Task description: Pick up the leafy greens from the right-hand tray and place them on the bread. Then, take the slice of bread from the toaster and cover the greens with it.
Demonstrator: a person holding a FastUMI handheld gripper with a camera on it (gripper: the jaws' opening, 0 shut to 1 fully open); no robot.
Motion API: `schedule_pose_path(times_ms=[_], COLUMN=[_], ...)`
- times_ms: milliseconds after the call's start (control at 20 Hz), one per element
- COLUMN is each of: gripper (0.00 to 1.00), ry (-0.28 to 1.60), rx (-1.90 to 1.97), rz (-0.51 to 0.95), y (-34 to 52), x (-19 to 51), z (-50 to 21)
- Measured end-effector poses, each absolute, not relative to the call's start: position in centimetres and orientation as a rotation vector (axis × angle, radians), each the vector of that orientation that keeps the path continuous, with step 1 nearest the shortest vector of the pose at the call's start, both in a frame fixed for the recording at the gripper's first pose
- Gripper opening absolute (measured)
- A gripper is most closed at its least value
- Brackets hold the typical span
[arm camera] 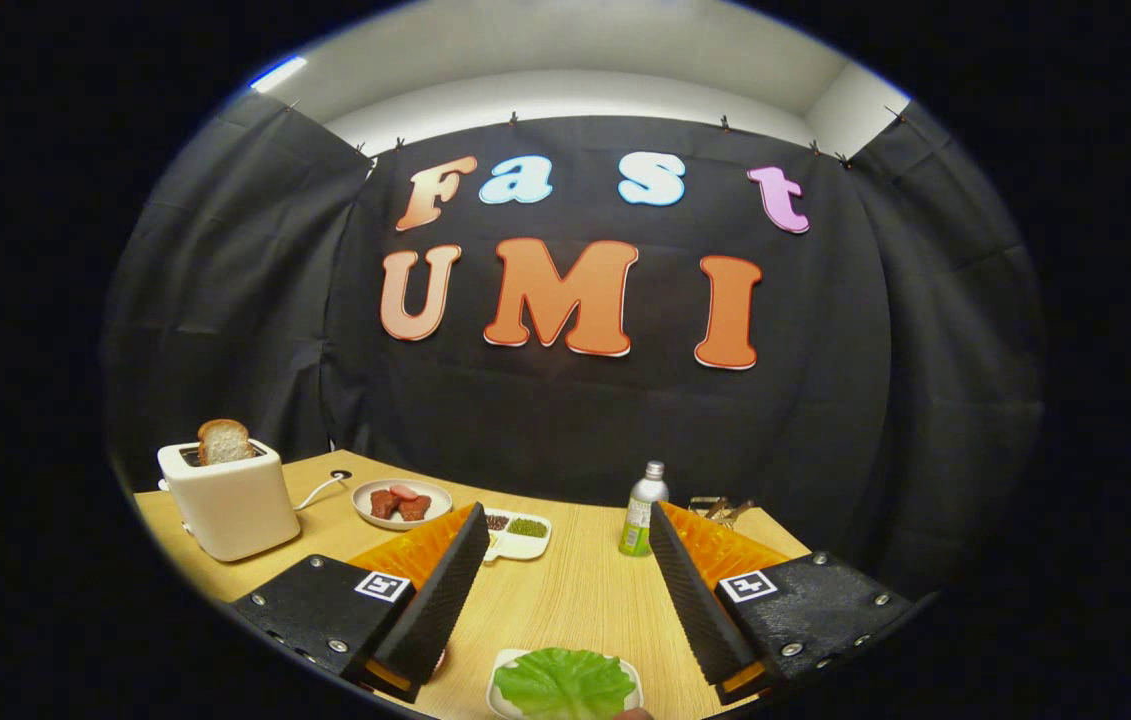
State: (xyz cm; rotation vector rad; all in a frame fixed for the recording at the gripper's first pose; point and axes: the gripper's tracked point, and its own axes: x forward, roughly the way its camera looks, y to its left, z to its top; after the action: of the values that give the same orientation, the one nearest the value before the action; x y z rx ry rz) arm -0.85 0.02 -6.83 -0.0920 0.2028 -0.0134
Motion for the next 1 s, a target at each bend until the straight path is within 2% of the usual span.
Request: schedule_pose_path(times_ms=[250,700,1000], gripper=[0.96,0.96,0.91], ry=[0.325,0.739,0.958], rx=[-0.067,-0.147,-0.125], rz=[-0.02,0.064,0.087], y=[-1.2,-0.4,0.2], x=[-1.1,-3.7,-5.6], z=[-10.8,-20.2,-25.3])
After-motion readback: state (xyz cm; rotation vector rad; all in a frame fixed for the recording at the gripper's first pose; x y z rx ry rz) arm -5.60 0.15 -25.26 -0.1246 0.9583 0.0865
